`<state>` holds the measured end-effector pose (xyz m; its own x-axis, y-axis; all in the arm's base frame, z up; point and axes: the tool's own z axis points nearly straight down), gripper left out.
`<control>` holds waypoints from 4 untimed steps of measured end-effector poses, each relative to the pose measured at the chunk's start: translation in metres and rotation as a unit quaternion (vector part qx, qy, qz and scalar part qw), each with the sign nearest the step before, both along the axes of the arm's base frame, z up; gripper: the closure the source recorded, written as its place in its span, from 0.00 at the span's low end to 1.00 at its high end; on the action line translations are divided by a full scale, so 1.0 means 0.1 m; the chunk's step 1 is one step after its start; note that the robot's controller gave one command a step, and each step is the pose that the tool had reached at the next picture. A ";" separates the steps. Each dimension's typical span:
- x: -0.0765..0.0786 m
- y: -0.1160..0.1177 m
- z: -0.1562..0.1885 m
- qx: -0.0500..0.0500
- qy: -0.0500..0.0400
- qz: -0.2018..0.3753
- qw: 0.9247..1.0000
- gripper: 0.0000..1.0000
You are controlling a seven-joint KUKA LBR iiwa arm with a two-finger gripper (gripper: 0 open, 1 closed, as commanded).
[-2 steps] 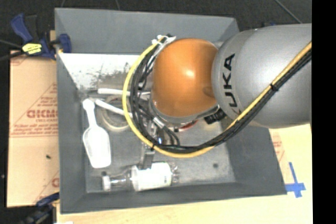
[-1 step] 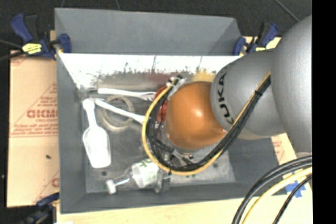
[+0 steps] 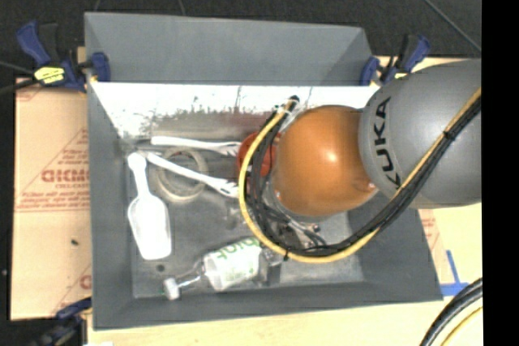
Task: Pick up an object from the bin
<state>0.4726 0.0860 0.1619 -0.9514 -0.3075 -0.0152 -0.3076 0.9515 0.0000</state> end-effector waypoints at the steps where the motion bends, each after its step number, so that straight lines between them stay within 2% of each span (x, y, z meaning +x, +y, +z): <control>1: 0.11 0.21 -0.62 -0.003 0.006 0.079 0.997 0.00; 2: 0.07 0.30 -0.89 0.001 -0.007 0.072 0.997 0.00; 3: 0.17 0.20 -0.92 0.000 0.001 -0.009 1.000 1.00; 4: 0.17 0.20 -0.92 0.000 0.001 -0.010 1.000 1.00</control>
Offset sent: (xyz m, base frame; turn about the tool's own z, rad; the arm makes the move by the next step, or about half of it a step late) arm 0.0015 0.0304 -0.0919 -0.1457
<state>0.4895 0.1062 0.0702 -0.9572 -0.2892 -0.0122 -0.2893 0.9572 0.0003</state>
